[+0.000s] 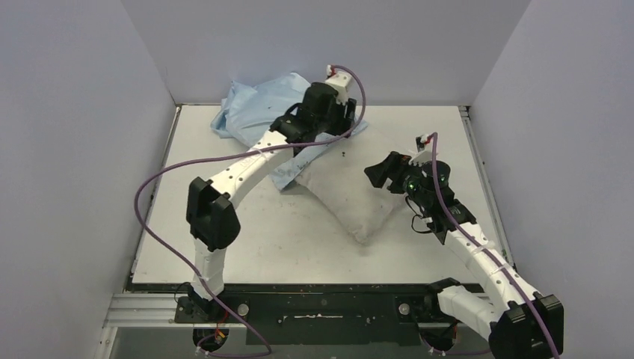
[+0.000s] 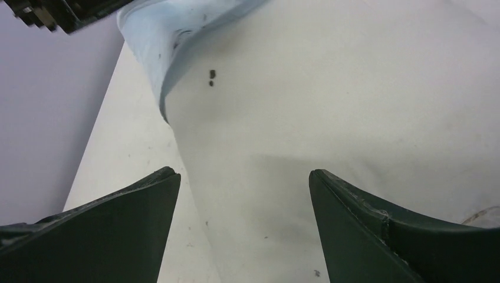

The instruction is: Put the pillow into the pillowcase

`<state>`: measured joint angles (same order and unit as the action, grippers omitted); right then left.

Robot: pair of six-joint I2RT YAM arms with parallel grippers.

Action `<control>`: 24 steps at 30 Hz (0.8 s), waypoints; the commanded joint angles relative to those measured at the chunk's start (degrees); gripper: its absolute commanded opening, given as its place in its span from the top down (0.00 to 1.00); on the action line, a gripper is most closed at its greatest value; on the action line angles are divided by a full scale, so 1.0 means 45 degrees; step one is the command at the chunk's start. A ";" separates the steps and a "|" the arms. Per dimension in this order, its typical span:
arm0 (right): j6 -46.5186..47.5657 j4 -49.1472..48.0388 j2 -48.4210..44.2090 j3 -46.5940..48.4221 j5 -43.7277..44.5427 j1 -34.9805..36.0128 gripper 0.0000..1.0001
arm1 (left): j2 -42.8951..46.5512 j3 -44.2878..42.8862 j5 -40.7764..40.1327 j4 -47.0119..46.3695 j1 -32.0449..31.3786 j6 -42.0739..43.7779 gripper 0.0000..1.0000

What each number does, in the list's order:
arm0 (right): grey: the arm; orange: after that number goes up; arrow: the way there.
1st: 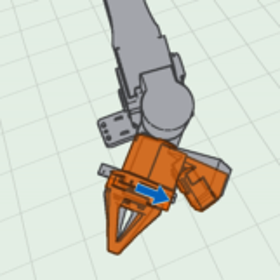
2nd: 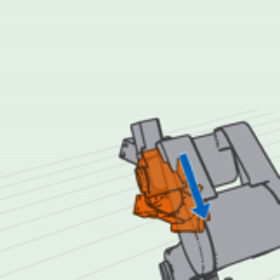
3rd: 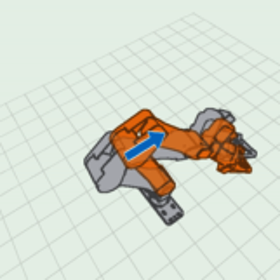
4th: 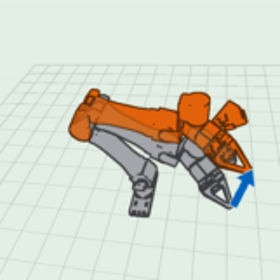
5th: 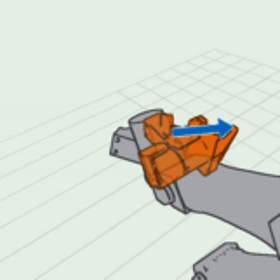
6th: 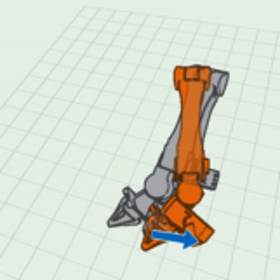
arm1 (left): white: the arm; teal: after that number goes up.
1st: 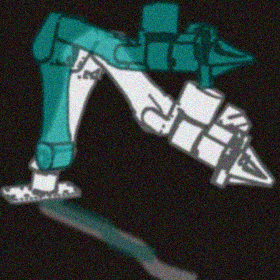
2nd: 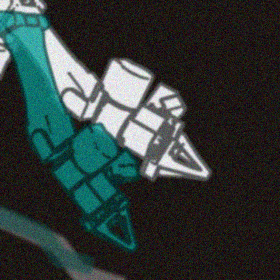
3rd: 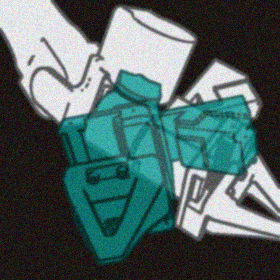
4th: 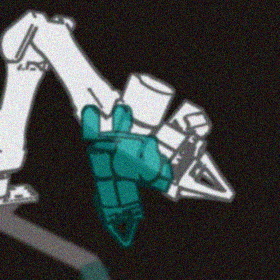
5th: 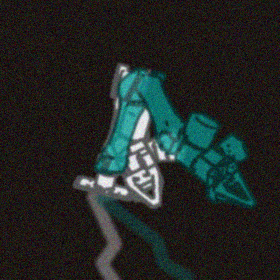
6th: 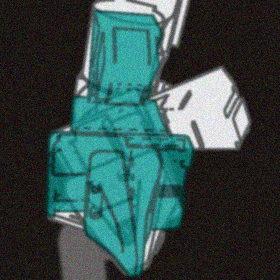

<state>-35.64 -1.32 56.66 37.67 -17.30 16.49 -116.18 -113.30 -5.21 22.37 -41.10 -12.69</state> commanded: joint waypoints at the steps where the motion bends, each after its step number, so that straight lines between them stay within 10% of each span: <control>1: 0.1962 0.1813 -0.0176 0.1659 0.0787 0.0967 0.18 | 0.2236 0.0496 0.1813 0.0313 0.1424 -0.0335 0.45; 24: 0.9763 0.3727 0.6116 0.6850 0.8555 0.8617 0.08 | 0.8027 1.2829 0.6721 -0.4228 0.7944 -0.4037 0.22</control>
<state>0.80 14.70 79.24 65.04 11.75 53.54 -84.20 -59.13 21.28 8.08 -6.33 -29.78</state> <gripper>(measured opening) 0.912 0.768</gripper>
